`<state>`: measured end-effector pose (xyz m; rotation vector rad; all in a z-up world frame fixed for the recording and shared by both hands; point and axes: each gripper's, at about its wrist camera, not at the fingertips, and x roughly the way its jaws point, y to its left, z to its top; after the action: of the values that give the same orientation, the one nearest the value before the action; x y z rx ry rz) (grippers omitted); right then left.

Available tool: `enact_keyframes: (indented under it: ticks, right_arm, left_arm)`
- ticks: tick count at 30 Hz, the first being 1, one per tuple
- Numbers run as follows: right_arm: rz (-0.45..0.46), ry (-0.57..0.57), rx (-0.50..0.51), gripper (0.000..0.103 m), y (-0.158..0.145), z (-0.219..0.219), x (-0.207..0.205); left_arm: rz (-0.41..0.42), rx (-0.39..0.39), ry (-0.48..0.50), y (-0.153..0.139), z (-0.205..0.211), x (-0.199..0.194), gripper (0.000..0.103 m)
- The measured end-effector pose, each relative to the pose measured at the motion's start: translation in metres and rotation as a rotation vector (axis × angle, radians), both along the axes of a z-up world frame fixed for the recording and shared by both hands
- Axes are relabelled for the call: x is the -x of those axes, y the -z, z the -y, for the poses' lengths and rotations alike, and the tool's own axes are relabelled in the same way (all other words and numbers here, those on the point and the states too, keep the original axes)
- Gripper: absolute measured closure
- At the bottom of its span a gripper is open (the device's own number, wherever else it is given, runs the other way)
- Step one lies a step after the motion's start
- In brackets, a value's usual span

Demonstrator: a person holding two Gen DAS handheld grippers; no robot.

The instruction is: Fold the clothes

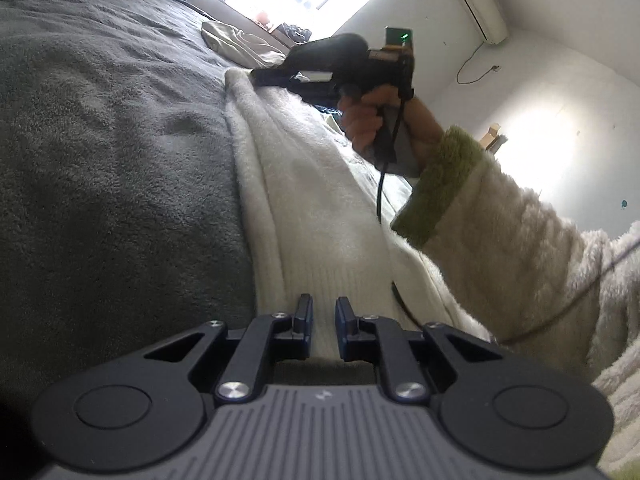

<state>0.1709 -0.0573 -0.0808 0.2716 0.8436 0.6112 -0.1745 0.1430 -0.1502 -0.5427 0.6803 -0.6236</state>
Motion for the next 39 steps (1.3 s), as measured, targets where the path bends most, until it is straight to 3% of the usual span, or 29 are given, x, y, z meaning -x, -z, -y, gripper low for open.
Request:
enact_keyframes:
  ticks: [3,6,8,10,12,17,23,26,30,33,36,39]
  right_arm:
    - [0.033,0.047,0.1,0.095,-0.001,0.0,-0.014]
    - [-0.005,0.134,0.127,0.099,0.011,0.016,-0.037]
    - [-0.021,0.204,0.019,0.095,0.003,0.038,-0.038]
    - [0.037,0.236,0.056,0.092,-0.013,0.052,-0.025]
    - [0.065,0.21,0.096,0.092,-0.022,0.066,-0.011]
    - [0.088,0.128,0.159,0.092,-0.031,0.077,-0.001]
    - [0.178,0.062,0.216,0.092,-0.013,0.039,-0.062]
    - [0.161,0.092,0.24,0.096,0.01,0.036,-0.103]
    - [0.062,0.185,0.017,0.101,0.028,0.076,-0.14]
    - [0.037,0.224,-0.09,0.096,0.014,0.108,-0.134]
    - [0.086,0.149,0.005,0.094,-0.018,0.122,-0.106]
    - [0.139,0.117,0.043,0.094,-0.055,0.147,-0.076]
  left_arm:
    - [0.004,-0.012,0.007,-0.002,0.0,0.0,0.09]
    - [0.013,-0.029,0.011,-0.008,-0.002,0.001,0.09]
    - [0.02,-0.041,0.013,-0.012,-0.003,0.002,0.088]
    - [0.028,-0.054,0.016,-0.017,-0.004,0.002,0.086]
    - [0.067,-0.071,0.011,-0.028,-0.007,0.0,0.079]
    - [0.12,-0.098,0.021,-0.045,0.0,-0.024,0.078]
    - [0.067,-0.16,0.022,-0.034,0.022,-0.028,0.08]
    - [0.072,-0.174,0.005,-0.033,0.026,-0.025,0.079]
    - [0.044,-0.164,-0.008,-0.038,0.024,-0.023,0.079]
    - [0.04,-0.17,0.005,-0.051,0.02,-0.029,0.079]
    - [0.077,-0.141,0.03,-0.076,0.015,-0.06,0.079]
    - [0.126,-0.16,0.025,-0.102,0.021,-0.112,0.079]
